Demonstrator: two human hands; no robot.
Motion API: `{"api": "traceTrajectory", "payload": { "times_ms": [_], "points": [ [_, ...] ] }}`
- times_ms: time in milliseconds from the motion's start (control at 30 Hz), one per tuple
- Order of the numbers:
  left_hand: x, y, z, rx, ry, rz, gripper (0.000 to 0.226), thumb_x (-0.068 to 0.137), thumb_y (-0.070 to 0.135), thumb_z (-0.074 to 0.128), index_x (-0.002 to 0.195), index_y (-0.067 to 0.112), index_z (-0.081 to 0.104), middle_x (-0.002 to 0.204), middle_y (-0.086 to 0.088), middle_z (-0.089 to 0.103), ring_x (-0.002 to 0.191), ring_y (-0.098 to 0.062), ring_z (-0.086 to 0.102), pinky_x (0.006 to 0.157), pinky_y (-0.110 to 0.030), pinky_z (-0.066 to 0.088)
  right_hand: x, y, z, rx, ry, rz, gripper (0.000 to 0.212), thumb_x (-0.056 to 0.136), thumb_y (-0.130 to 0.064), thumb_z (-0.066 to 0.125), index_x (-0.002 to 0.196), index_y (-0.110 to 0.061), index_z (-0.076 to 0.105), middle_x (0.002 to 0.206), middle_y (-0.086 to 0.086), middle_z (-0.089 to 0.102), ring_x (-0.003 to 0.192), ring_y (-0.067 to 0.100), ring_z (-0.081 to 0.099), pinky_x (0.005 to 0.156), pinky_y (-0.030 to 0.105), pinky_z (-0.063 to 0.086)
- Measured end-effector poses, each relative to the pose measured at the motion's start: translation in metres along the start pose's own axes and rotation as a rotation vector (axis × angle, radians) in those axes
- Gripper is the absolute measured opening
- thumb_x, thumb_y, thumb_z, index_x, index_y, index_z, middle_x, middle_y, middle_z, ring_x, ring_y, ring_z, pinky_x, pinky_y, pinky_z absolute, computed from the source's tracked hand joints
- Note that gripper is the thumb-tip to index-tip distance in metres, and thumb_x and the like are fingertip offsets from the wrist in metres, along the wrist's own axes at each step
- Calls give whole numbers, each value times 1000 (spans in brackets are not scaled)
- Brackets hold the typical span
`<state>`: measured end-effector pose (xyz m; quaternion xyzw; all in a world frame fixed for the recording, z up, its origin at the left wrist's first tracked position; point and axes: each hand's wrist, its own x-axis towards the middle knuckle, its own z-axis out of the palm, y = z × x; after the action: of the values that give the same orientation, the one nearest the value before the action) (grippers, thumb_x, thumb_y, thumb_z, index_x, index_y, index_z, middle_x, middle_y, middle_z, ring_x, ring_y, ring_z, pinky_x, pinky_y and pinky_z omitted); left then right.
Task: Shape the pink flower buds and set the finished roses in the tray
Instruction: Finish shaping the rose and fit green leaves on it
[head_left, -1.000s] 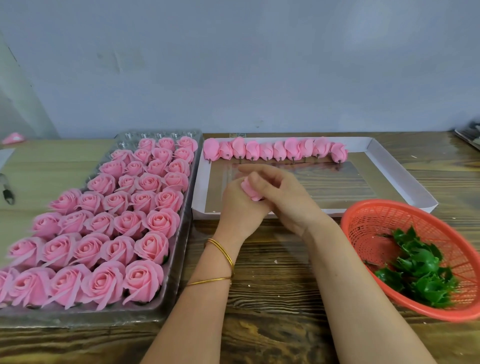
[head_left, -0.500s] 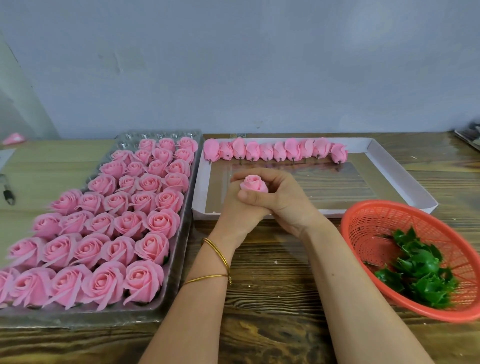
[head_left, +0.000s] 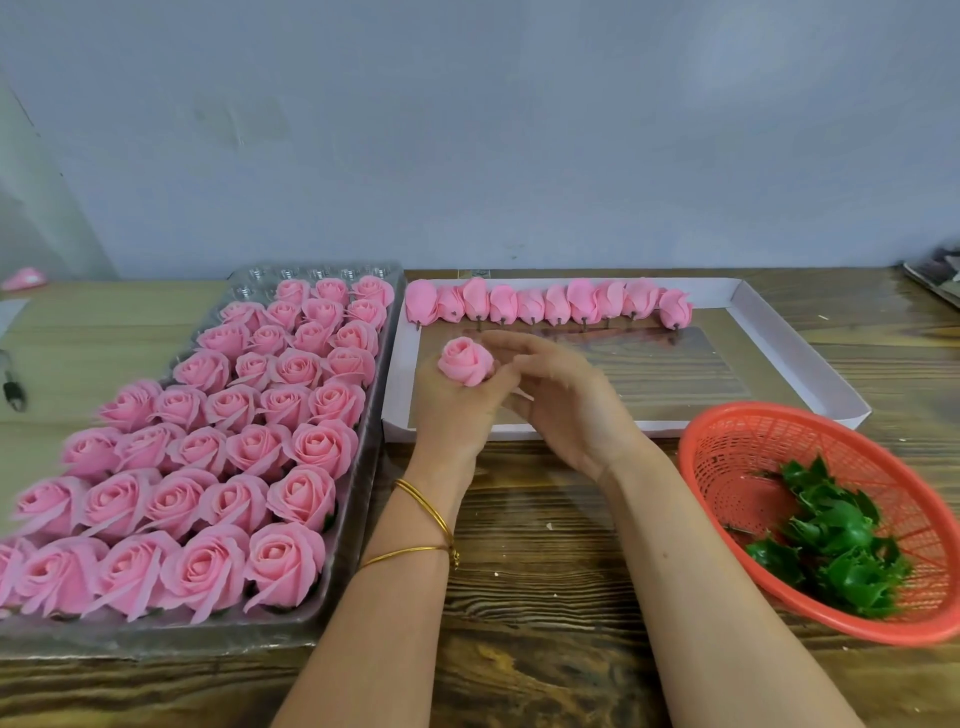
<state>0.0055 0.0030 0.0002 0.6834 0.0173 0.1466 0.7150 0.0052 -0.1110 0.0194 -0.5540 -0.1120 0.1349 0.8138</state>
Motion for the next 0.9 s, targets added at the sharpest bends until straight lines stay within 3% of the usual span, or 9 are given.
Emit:
{"api": "traceTrajectory", "payload": {
  "times_ms": [167, 267, 367, 467, 533, 600, 700, 833, 900],
  "points": [
    [-3, 8, -2, -38, 11, 64, 17, 71, 4, 77, 74, 16, 66, 67, 7, 66, 70, -8, 64, 70, -31, 57, 2, 2, 0, 25, -23, -1, 65, 61, -8, 44, 122, 6, 59, 116, 17, 63, 105, 20, 61, 88, 27, 52],
    [-5, 11, -1, -38, 24, 69, 18, 67, 11, 78, 78, 12, 64, 67, 7, 65, 69, -7, 63, 68, -33, 56, 3, 4, 0, 2, 24, -12, 68, 54, 1, 44, 119, 10, 59, 115, 23, 63, 106, 27, 61, 93, 34, 52],
    [-5, 11, 0, -57, 11, 63, 23, 65, 18, 79, 79, 8, 63, 70, 2, 63, 71, -11, 62, 68, -33, 55, 0, 5, -3, 3, 0, -20, 51, 65, 11, 47, 113, 7, 62, 108, 19, 67, 105, 30, 63, 92, 35, 53],
    [-5, 11, 2, -68, -6, 52, 23, 62, 23, 80, 71, 15, 60, 64, 9, 60, 67, -8, 60, 64, -26, 52, -2, 5, -5, 10, -50, -2, 41, 79, 21, 43, 116, 11, 60, 110, 24, 66, 107, 33, 64, 97, 39, 53],
    [-5, 11, 2, -61, -12, 51, 26, 60, 25, 80, 69, 16, 58, 62, 9, 57, 66, -9, 57, 63, -27, 51, -3, 6, -4, 30, -85, 7, 35, 82, 22, 44, 108, 9, 63, 106, 21, 69, 104, 30, 66, 95, 37, 54],
    [-5, 11, 3, -50, -23, 44, 31, 60, 27, 80, 75, 10, 59, 67, 0, 59, 70, -18, 60, 69, -38, 56, -4, 7, -3, 61, -90, 23, 32, 84, 23, 45, 102, 4, 64, 102, 18, 70, 100, 27, 68, 94, 35, 55],
    [-7, 15, 3, -31, -42, 39, 46, 57, 34, 81, 85, 5, 60, 77, -12, 61, 83, -33, 64, 80, -50, 57, -5, 8, -2, 99, -98, 49, 28, 84, 19, 47, 107, 7, 60, 104, 18, 67, 99, 24, 68, 93, 32, 56],
    [-7, 18, 2, -37, -67, 22, 25, 56, 34, 82, 65, 24, 61, 61, 7, 58, 66, -11, 60, 67, -34, 56, -6, 8, -1, 146, -125, 85, 33, 78, 2, 57, 111, 9, 57, 113, 23, 63, 104, 28, 65, 96, 35, 54],
    [-7, 19, 1, -42, -79, 15, 22, 54, 35, 83, 60, 29, 62, 59, 10, 57, 65, -10, 59, 68, -37, 56, -6, 9, -2, 161, -144, 98, 34, 79, 0, 58, 112, 8, 58, 115, 23, 63, 106, 28, 65, 97, 36, 54]
  ]
}}
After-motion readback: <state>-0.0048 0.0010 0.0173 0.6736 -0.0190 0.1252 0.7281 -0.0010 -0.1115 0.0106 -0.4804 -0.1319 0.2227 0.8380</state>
